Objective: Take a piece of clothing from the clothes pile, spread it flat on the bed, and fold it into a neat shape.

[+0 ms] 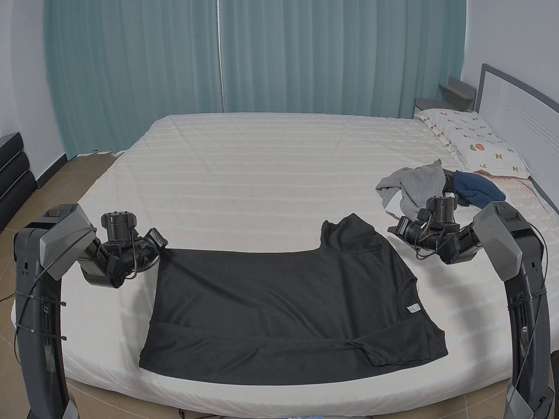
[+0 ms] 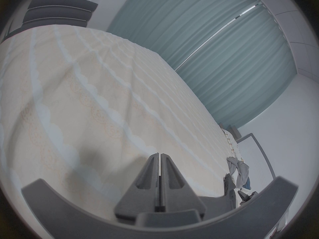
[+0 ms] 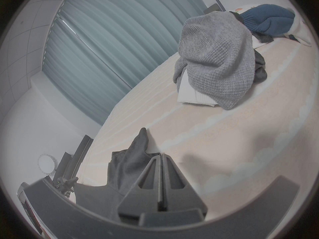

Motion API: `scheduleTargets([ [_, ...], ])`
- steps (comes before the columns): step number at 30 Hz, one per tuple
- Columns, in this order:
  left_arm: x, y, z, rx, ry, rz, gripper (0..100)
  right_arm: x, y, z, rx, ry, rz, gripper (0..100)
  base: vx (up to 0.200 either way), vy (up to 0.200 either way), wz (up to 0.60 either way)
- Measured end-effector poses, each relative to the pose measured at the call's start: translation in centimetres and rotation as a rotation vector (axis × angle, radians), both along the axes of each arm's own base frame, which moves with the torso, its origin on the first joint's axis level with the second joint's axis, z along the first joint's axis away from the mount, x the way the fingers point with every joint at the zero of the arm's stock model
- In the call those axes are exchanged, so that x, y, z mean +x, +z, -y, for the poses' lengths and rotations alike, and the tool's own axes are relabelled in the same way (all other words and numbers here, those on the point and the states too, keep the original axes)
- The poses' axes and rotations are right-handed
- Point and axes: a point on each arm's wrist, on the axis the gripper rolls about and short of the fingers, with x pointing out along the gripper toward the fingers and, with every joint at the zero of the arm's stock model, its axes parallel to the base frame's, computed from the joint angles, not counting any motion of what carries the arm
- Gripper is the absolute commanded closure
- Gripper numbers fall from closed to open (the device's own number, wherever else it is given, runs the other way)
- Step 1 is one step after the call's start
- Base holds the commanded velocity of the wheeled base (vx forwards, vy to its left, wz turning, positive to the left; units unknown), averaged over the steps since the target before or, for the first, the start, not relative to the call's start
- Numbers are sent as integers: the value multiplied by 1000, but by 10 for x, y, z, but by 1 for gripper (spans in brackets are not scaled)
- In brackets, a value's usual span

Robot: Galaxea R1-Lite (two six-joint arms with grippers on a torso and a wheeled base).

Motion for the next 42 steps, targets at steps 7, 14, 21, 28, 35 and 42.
scheduleTargets([
  [7, -1, 1, 0, 1, 2, -2, 100, -1, -2, -8, -8, 18, -7, 0, 0, 0, 0],
  [14, -1, 1, 1, 1, 0, -4, 100, 0, -8, -14, -16, 29, -9, 0, 0, 0, 0],
  [21, -1, 1, 1, 2, -1, -2, 100, 2, -15, -17, -20, 35, -7, 100, 0, 0, 0],
  [28, 0, 1, 0, 2, 0, 1, 100, 1, -22, -20, -25, 42, -19, 100, 0, 0, 0],
  [35, 0, 1, 0, 2, 0, 0, 100, 1, -20, -20, -25, 42, -15, 100, 0, 0, 0],
  [42, 0, 3, 0, 8, 6, 4, 100, -3, -8, -12, -18, 25, 12, 100, 0, 0, 0],
])
